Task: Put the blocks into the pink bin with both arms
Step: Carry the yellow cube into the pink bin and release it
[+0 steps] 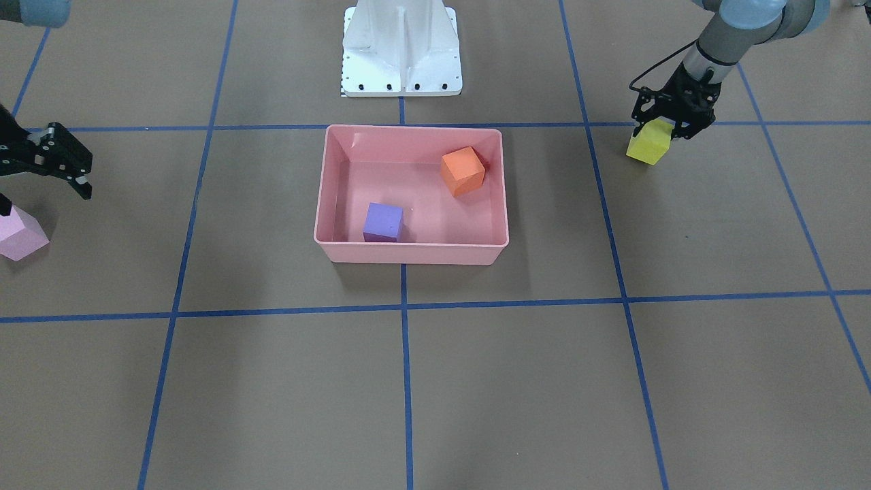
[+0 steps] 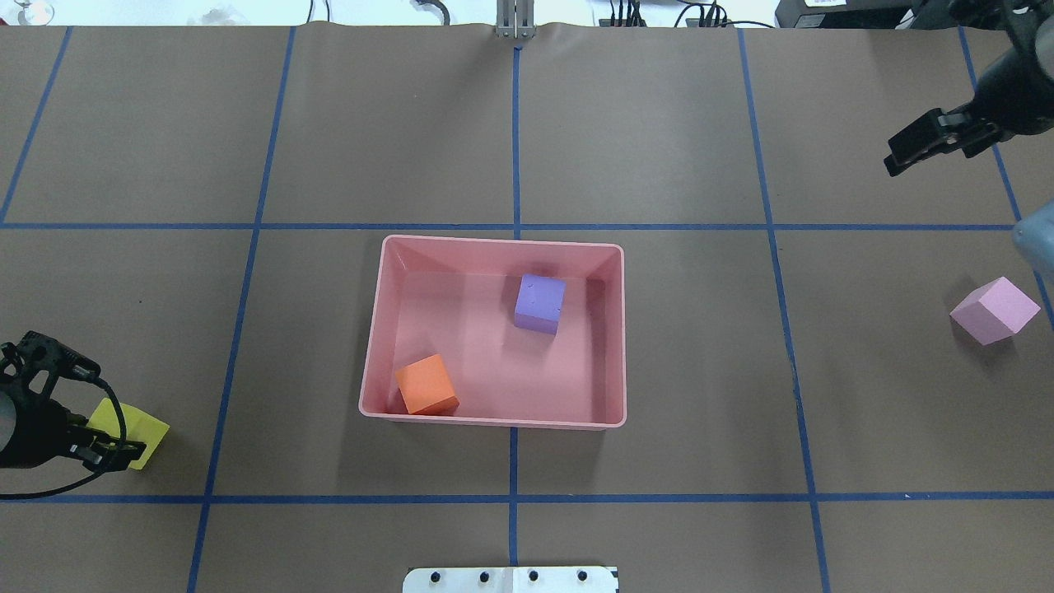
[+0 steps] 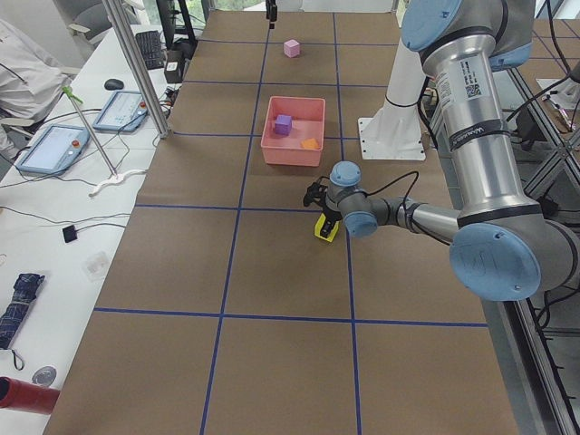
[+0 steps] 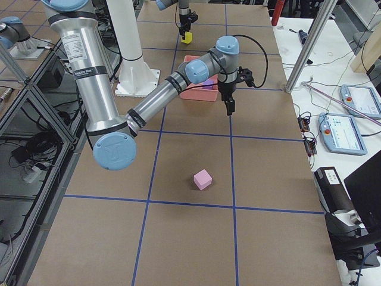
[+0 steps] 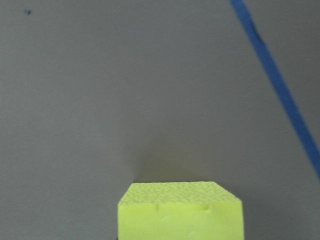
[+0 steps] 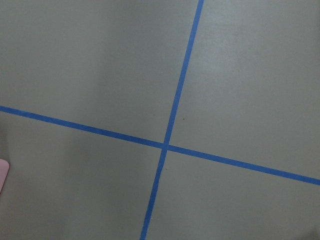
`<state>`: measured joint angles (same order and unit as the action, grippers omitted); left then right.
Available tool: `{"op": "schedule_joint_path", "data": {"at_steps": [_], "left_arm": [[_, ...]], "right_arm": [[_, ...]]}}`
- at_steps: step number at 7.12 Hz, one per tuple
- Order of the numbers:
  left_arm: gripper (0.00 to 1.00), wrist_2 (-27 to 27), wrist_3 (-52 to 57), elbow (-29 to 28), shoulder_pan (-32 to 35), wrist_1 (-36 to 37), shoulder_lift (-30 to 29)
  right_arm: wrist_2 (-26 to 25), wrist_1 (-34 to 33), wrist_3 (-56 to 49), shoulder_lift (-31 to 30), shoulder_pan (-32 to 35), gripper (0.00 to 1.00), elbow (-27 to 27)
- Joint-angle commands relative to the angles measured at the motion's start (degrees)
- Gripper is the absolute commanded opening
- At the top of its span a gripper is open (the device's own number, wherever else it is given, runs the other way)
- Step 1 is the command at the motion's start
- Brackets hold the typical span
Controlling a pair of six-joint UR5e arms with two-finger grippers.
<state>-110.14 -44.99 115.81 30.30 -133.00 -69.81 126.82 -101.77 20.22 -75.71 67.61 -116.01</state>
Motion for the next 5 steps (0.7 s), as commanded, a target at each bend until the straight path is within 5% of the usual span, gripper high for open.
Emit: {"op": "schedule_joint_path", "data": {"at_steps": [1,3,5], "left_arm": [[0.33,-2.9,0.0,8.8,4.1,16.4,-6.8],[0.33,-2.9,-2.3,11.5,5.6,42.4,-29.8],[0.33,-2.8,-6.2,6.7,5.6,57.0,-48.6]], "right_arm": [[2.9,0.0,-13.5,-3.9,7.1,1.0,3.7],[4.4,0.3,-23.3,-7.3,11.1,1.0,7.0],[4.4,1.0,-26.7,-10.9,12.5,1.0,7.0]]}}
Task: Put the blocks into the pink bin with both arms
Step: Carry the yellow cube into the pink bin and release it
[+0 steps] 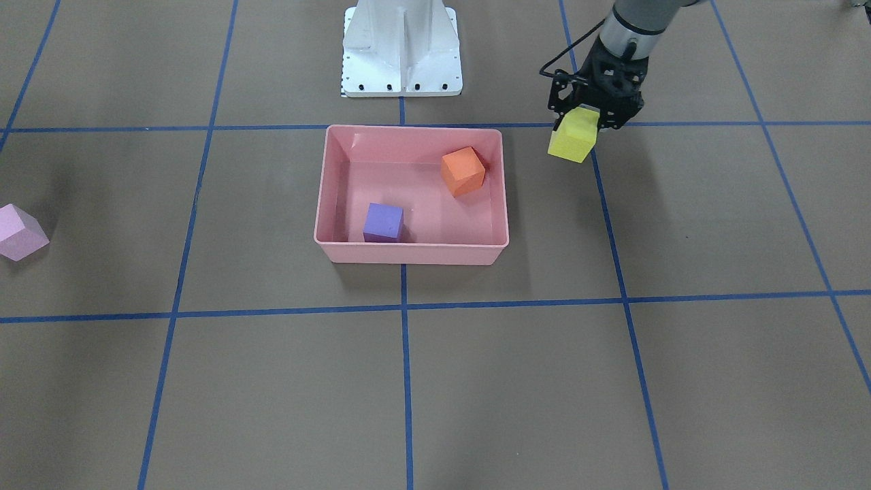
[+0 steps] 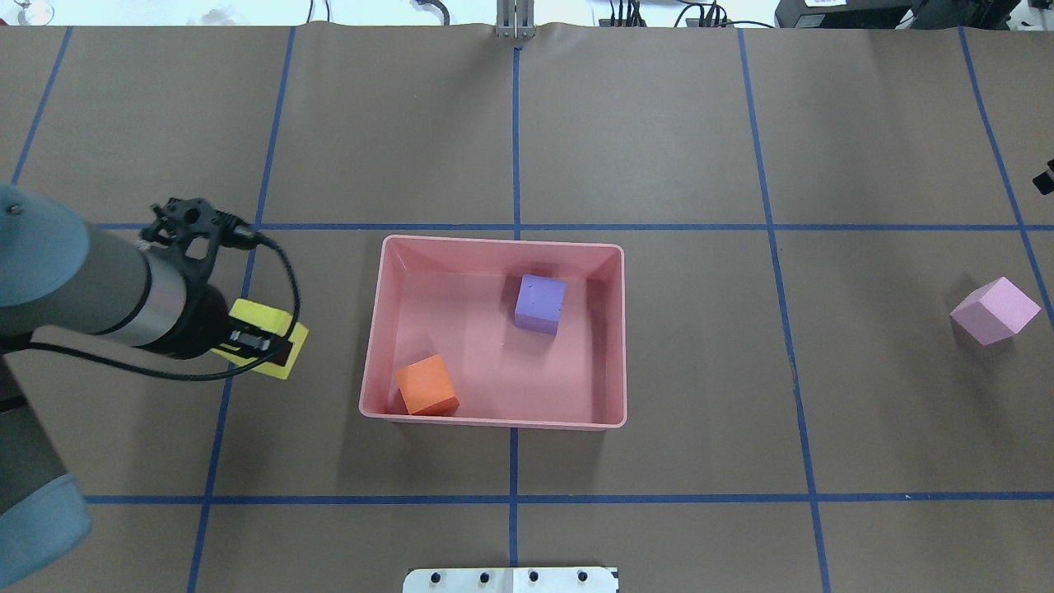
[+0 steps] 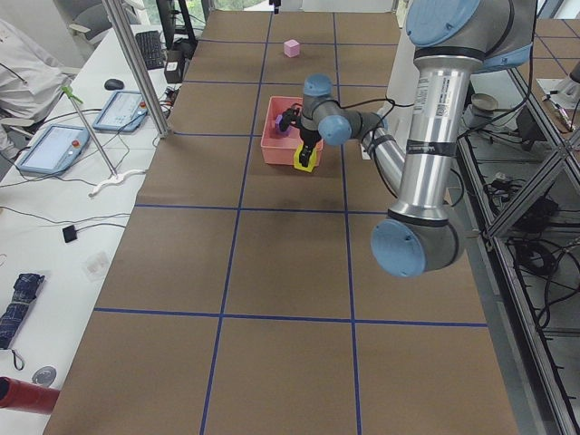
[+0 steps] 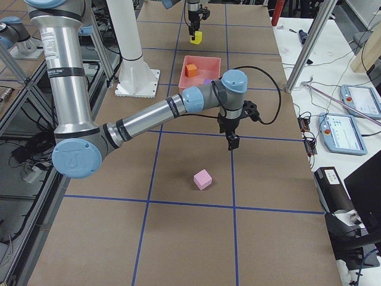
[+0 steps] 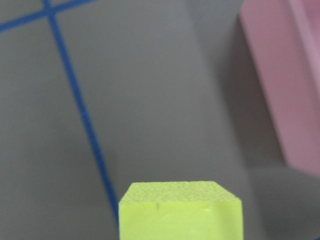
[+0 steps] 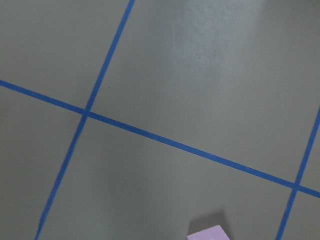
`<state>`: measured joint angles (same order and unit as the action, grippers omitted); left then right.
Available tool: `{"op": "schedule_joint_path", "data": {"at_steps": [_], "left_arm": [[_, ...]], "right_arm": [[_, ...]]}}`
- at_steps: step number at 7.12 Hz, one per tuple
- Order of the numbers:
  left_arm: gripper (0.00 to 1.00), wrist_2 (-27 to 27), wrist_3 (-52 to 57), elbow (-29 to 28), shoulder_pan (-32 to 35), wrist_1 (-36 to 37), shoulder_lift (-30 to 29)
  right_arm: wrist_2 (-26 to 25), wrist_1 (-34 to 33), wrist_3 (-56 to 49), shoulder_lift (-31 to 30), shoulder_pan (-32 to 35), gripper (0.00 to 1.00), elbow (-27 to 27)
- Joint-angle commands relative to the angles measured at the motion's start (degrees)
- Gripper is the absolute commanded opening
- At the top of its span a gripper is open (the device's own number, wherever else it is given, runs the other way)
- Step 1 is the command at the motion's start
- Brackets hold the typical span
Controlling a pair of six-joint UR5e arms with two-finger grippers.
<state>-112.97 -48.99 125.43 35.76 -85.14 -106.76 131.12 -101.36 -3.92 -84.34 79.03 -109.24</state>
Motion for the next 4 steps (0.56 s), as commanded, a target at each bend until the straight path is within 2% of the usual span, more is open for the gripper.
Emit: {"op": "schedule_joint_path", "data": {"at_steps": [1,2,3,4], "left_arm": [[0.33,0.2,-4.2,-9.0,-0.1,9.3,-17.7],[0.46,0.3,-4.4,-14.9,0.1,9.3,-23.1],[0.99,0.3,-4.3,-16.3,0.6,9.0,-24.0],[1.0,-0.1,-3.6,-15.0,2.7,9.6,-24.0]], "right_arm": [[0.3,5.6,-2.4,-5.0,1.0,1.0,1.1],[0.4,9.0,-2.2,-6.4,1.0,1.0,2.4],[0.6,9.9,-2.4,-7.1,1.0,1.0,3.0],[0.6,12.2,-2.6,-7.8,1.0,1.0,3.4]]}}
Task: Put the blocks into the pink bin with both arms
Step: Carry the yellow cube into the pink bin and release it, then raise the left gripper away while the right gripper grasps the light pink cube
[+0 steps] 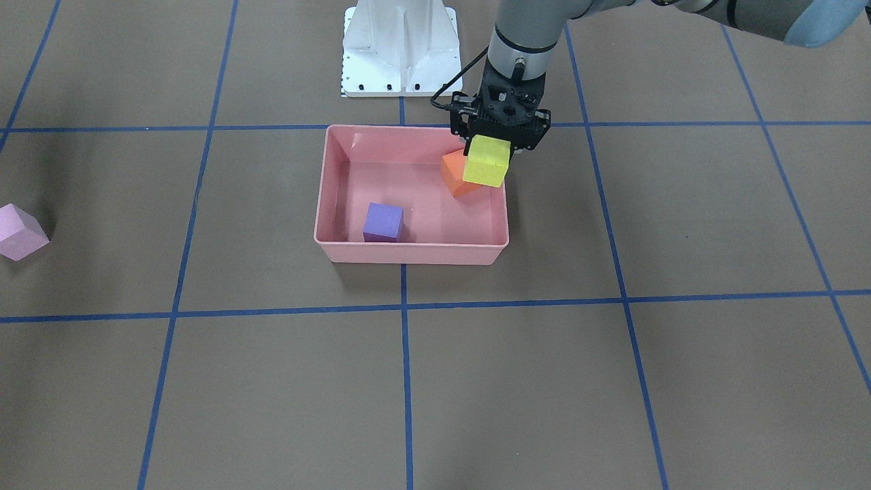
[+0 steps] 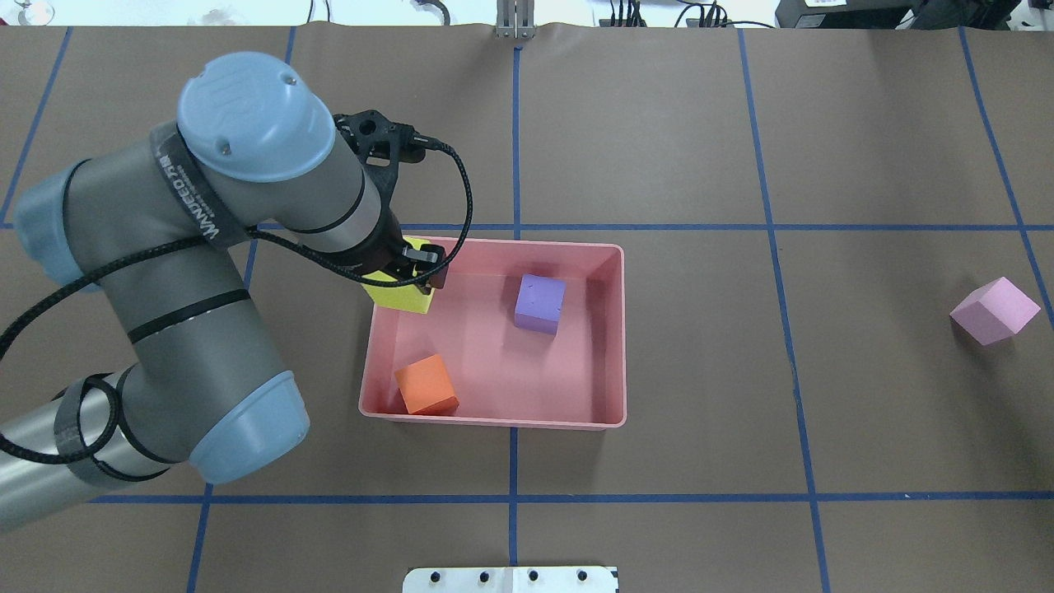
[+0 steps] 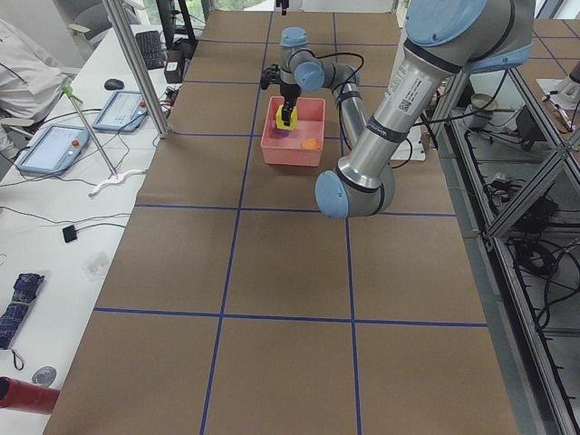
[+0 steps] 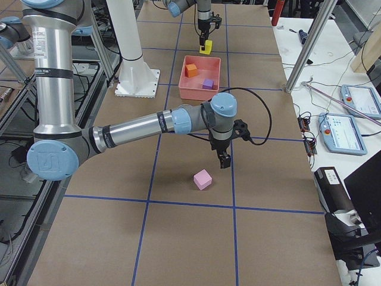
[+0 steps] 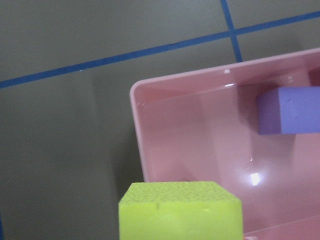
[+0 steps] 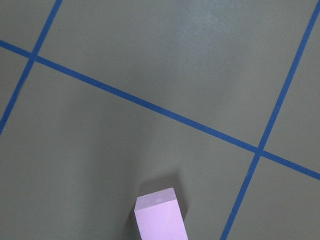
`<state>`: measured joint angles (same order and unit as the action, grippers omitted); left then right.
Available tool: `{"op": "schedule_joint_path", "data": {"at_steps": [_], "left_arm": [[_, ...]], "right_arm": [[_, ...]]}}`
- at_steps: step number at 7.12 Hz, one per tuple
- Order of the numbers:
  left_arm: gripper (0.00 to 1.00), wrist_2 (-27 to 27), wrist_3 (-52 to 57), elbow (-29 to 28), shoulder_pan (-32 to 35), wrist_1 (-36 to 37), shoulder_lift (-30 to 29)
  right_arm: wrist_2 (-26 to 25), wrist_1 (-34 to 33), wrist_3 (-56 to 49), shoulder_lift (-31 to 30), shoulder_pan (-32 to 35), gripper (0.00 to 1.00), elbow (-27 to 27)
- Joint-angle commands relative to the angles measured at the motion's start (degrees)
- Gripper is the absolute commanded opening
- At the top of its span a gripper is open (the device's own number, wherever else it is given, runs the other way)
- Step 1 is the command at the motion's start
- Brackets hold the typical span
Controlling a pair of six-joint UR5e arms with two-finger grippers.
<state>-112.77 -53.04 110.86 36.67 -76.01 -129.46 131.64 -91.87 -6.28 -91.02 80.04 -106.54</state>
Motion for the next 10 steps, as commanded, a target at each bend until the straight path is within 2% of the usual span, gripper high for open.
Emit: {"op": "schedule_joint_path", "data": {"at_steps": [1,2,3,5,6,7,8,9,10], "left_arm": [[1.0,-2.2,7.0,2.0,5.5,3.6,-1.1],[1.0,-5.6,18.9,4.3,9.1,9.3,0.5],[1.0,-6.1,22.4,6.5,10.7,10.0,4.4],[1.0,-6.1,22.3,7.2,10.8,9.9,5.3],[1.0,-6.1,21.8,7.4,10.7,9.9,5.4],[1.0,-6.0,21.8,7.5,10.7,9.9,5.4],[1.0,-5.9,21.8,7.4,10.6,9.9,5.4],[1.0,-5.8,21.8,7.3,10.5,9.9,5.4],[1.0,-5.8,21.8,7.2,10.4,9.9,5.4]], "right_arm": [[0.1,7.1,-0.1,-2.6,0.0,1.0,1.5],[0.1,11.3,0.0,-4.8,-0.1,1.0,2.3],[0.2,14.1,0.1,-6.1,-0.1,1.0,2.8],[0.1,16.1,0.6,-7.2,-3.6,1.0,3.1],[-0.2,18.9,5.9,-7.2,-7.0,1.0,3.1],[-1.7,27.4,12.3,-7.3,-10.4,1.0,5.7],[-2.3,36.9,15.1,-7.5,-12.4,1.0,11.0],[-3.2,41.5,17.6,-7.6,-14.1,1.0,13.4],[-4.0,43.2,16.7,-7.7,-14.6,1.0,15.3]]}}
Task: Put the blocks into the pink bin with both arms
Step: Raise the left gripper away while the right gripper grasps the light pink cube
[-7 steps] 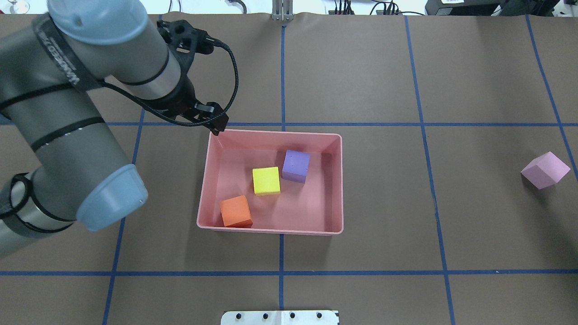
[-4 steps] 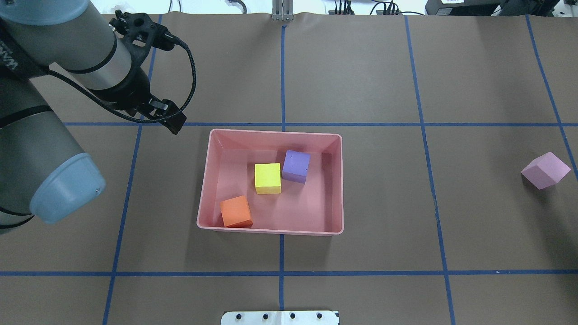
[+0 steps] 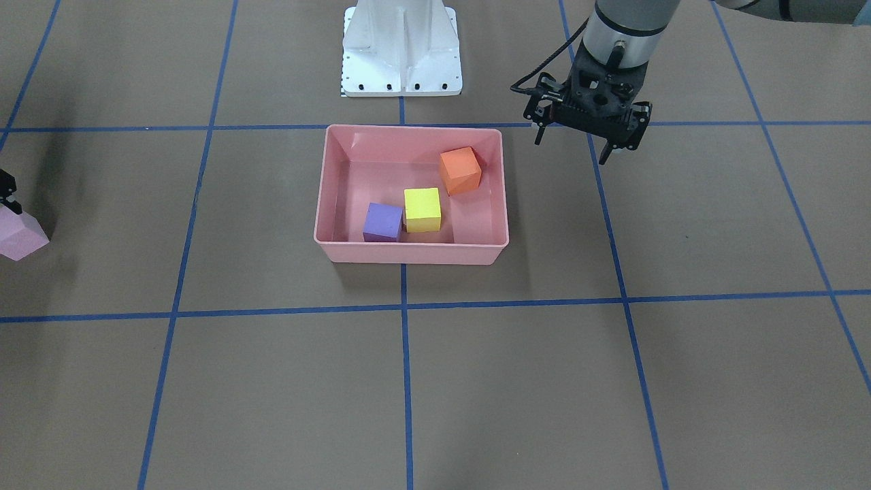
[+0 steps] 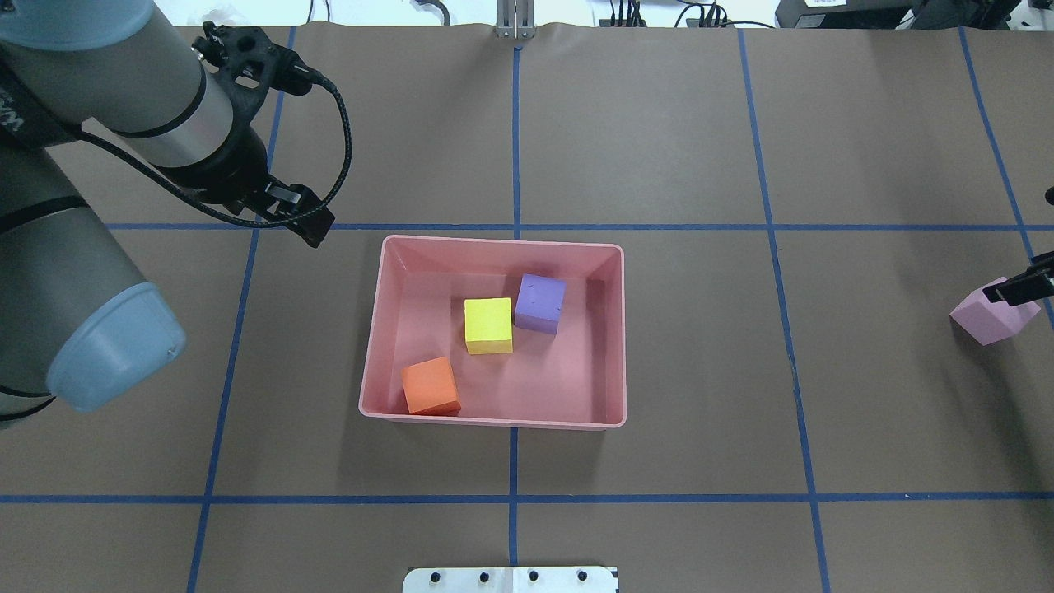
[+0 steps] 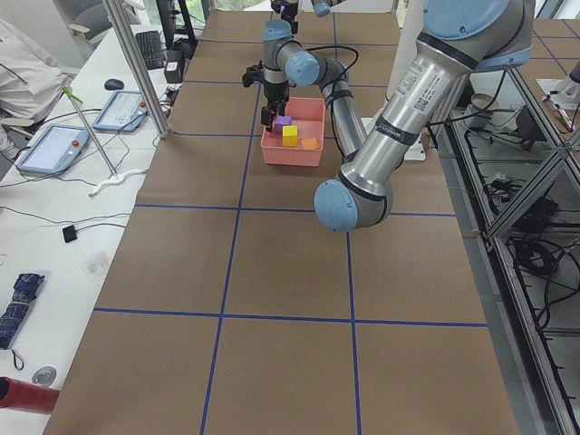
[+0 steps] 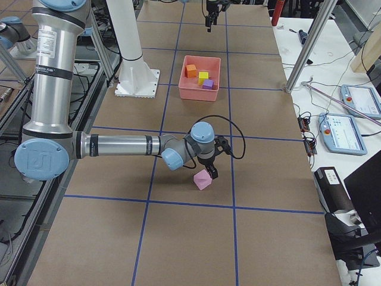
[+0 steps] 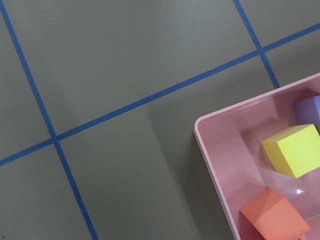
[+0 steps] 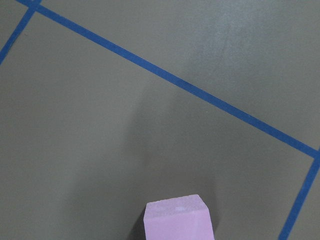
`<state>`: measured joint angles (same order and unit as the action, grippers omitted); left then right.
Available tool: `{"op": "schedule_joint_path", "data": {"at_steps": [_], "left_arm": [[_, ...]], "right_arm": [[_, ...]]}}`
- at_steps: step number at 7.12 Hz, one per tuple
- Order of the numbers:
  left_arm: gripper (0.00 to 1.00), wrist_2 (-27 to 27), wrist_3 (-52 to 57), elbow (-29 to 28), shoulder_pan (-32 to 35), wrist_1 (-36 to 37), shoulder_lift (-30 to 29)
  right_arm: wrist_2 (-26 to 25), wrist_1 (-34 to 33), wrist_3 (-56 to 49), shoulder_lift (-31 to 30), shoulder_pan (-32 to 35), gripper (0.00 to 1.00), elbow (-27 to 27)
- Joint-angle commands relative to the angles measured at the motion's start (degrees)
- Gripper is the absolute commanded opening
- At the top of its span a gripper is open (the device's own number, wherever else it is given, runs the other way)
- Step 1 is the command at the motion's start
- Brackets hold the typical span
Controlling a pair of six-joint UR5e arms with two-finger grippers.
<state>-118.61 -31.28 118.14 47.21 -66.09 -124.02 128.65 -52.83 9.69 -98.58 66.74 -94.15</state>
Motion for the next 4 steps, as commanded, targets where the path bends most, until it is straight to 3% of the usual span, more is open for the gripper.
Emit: {"op": "schedule_joint_path", "data": {"at_steps": [1,4], "left_arm": [[1.0,0.1,0.0,-0.1,-0.1,-0.1,0.0],[1.0,0.2,-0.1,-0.1,-0.1,0.0,0.1]], "right_arm": [[-1.5,6.6,0.8,0.0,-1.9,1.0,5.2],[-1.5,8.1,1.3,0.1,-3.3,1.0,8.8]]}}
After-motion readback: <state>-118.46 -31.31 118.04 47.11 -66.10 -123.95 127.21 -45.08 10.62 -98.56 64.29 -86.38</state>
